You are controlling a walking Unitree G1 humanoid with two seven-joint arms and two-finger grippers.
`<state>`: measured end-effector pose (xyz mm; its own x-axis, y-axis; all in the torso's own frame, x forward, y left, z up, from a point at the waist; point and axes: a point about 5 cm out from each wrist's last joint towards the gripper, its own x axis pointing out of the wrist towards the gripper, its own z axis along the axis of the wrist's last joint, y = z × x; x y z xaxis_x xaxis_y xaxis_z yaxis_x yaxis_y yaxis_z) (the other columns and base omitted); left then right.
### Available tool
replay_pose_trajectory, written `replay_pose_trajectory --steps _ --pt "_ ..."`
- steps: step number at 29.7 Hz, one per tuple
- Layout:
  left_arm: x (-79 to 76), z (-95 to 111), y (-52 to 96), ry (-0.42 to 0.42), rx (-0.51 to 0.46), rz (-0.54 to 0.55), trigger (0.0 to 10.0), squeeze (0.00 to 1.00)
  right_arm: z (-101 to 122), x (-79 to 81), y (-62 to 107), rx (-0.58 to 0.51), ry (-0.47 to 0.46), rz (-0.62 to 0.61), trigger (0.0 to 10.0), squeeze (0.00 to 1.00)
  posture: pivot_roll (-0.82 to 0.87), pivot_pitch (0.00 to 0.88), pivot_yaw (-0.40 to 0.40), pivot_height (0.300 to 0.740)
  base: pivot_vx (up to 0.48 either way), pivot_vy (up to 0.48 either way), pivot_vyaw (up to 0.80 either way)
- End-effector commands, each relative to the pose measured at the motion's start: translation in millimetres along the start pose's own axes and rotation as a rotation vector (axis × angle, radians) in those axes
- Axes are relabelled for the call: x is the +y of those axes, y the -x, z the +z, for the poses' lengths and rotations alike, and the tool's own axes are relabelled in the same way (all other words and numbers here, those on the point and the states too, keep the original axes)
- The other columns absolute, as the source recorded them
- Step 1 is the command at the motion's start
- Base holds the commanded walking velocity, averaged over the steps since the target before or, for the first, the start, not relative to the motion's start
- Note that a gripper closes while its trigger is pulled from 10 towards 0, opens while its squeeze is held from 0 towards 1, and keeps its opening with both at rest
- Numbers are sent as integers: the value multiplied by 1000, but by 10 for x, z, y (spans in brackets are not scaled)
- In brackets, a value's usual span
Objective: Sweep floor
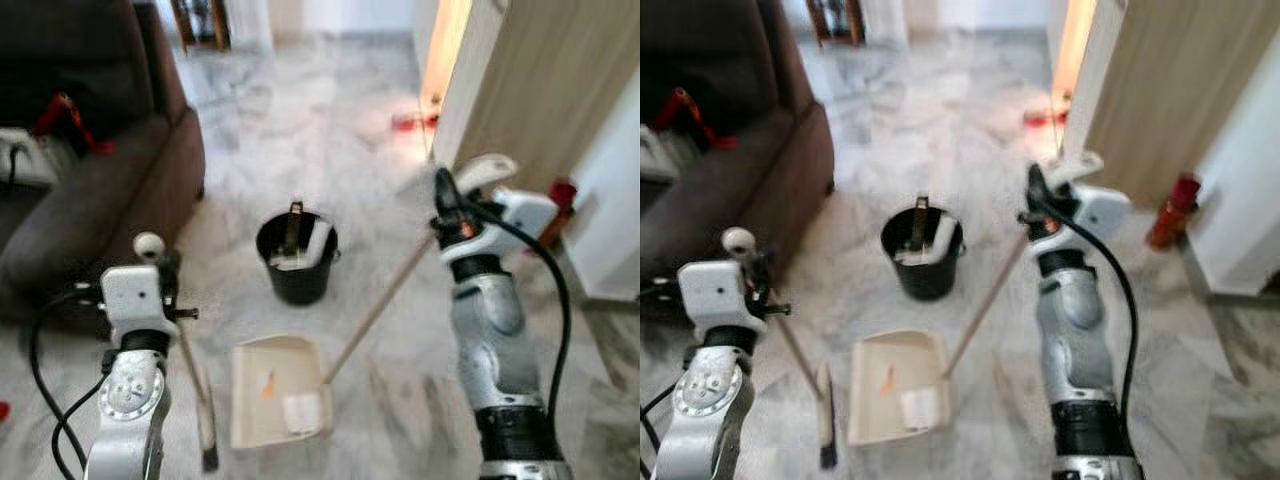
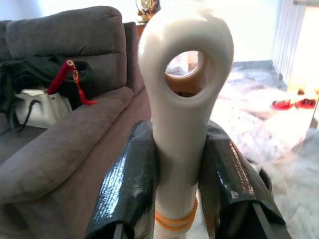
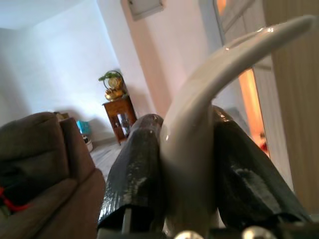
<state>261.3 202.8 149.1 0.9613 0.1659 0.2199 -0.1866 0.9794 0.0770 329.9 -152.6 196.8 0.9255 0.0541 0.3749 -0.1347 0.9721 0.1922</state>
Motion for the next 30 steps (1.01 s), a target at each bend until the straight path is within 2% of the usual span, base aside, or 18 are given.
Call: replay_pose_trajectory --steps 1,6,14,21,30 --pt "70 86 -12 -23 -45 21 10000 0 170 162 -70 -78 -35 42 10000 0 26 69 13 740 480 0 0" --pt "82 92 -17 -26 -49 23 10000 0 455 249 -174 -185 -57 55 10000 0 24 70 15 740 480 0 0" --pt "88 96 -13 -27 -51 24 10000 0 730 304 -255 -289 -66 44 10000 0 24 70 15 740 480 0 0" --pt "95 100 -14 -31 -55 29 10000 0 842 312 -277 -326 -81 33 10000 0 29 65 11 740 480 0 0" --pt "96 104 -4 -29 -56 29 10000 0 870 315 -283 -331 -80 30 10000 0 28 63 9 740 480 0 0"
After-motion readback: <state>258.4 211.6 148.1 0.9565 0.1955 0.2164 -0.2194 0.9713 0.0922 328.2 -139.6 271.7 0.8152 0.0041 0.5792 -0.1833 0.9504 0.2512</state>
